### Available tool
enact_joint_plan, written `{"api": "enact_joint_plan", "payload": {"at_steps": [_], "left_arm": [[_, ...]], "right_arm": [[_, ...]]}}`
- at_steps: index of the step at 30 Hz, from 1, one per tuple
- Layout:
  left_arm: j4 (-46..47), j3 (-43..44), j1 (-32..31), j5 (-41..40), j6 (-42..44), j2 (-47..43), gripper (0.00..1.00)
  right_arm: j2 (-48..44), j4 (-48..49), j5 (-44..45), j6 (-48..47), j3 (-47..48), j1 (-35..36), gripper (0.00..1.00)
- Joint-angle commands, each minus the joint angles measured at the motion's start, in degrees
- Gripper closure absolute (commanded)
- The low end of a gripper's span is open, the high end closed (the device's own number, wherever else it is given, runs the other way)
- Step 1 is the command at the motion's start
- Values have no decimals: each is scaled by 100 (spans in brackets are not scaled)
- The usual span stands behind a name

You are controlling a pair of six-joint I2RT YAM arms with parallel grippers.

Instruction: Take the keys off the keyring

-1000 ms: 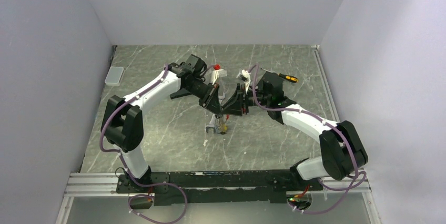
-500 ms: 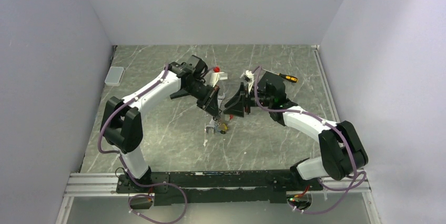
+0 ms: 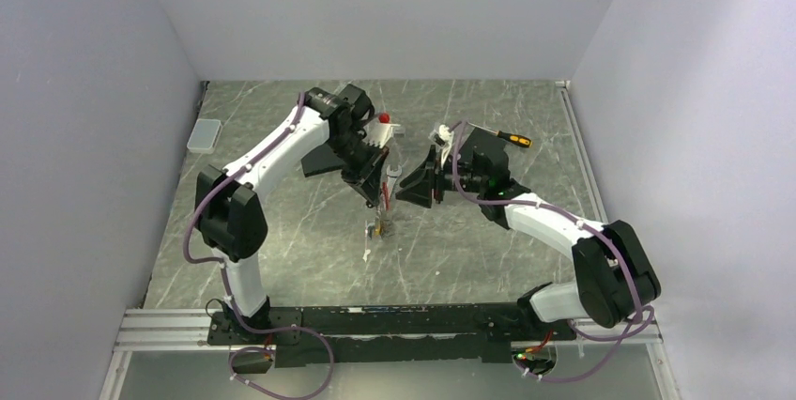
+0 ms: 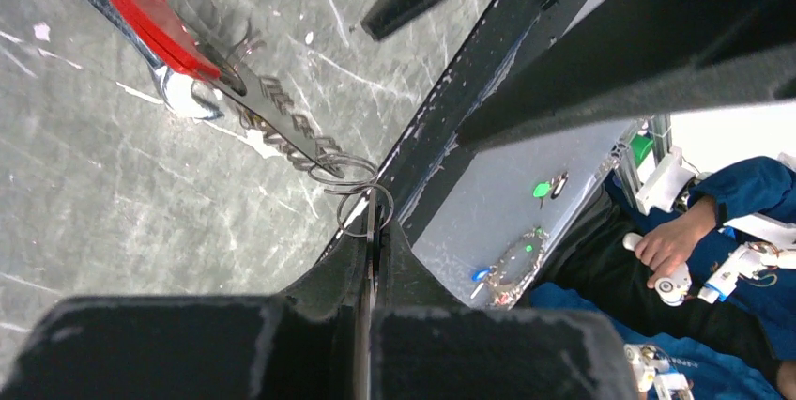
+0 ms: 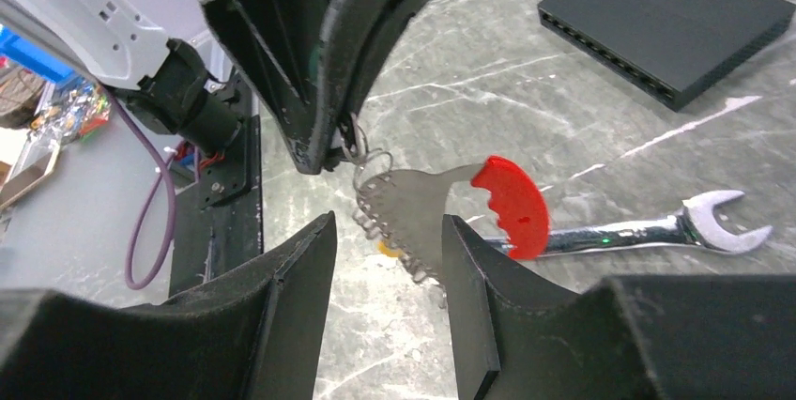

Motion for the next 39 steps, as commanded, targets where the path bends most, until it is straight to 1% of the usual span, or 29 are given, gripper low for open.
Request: {"api": "enact_joint_plan", "payload": {"at_steps": [1,8,19,29,34,39], "left_arm": [[-589,320,-61,12,152,81,100],[-583,367,-114,185,99,64,100],[-639,363,-123,462,158,-15,100],[-644,346,-120,581,198,-68,100],[-649,320,-118,648,221,-80,100],[-657,302,-124,683,262,-82,100]], "right_arm": [[-119,471,83,-60,-19,243,51],[-117,327,253,-402,-22,495,53],[-14,86,748,-823,38,894,55],[192,9,919,-896,178,1044,55],[214,36,1223,-862,182,1052,56],[163,138,1263,-789,178,1050,54]]}}
